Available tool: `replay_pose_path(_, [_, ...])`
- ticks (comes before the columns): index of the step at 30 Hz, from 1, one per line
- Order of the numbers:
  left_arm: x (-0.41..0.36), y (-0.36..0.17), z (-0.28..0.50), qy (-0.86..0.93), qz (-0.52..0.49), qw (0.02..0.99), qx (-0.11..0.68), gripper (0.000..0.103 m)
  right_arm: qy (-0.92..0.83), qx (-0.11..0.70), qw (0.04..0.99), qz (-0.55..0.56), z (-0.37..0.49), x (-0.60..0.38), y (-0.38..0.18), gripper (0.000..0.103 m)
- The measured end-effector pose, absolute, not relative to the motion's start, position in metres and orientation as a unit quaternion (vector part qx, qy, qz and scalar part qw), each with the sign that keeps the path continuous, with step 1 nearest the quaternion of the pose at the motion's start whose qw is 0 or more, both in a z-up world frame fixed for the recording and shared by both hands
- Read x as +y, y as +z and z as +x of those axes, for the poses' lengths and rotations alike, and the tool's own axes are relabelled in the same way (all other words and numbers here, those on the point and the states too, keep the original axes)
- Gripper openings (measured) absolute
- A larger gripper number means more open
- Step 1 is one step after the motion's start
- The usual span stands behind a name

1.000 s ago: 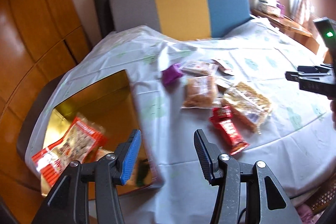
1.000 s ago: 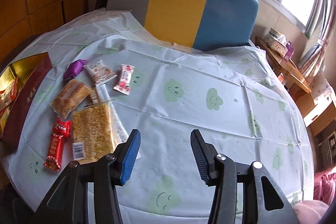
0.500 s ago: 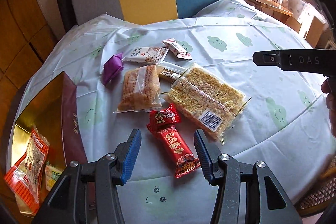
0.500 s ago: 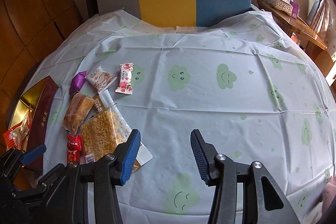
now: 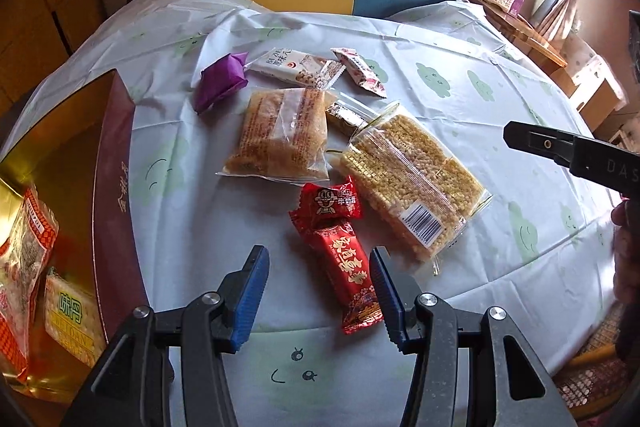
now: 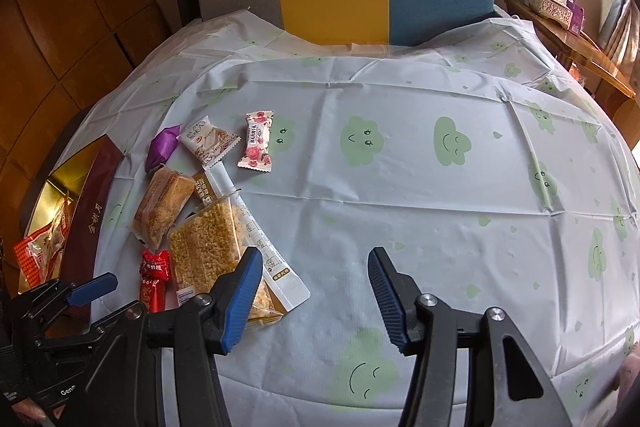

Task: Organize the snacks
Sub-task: 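Move the left tool to the red candy bar and grasp it, then lift the red candy bar with the left tool while the right tool grasps the puffed-rice bar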

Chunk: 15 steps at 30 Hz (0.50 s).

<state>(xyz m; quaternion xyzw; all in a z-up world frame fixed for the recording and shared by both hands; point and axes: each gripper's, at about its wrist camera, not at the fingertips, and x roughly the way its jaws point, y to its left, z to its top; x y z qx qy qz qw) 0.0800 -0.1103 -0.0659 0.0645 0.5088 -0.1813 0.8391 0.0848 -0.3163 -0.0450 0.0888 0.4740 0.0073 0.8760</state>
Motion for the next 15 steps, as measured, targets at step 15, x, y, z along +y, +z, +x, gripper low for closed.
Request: replay_pose_path(15, [-0.117, -0.082, 0.065, -0.188, 0.114, 0.840, 0.496, 0.022, 0.012, 0.477, 0.875, 0.085, 0.086, -0.313, -0.047, 0.056])
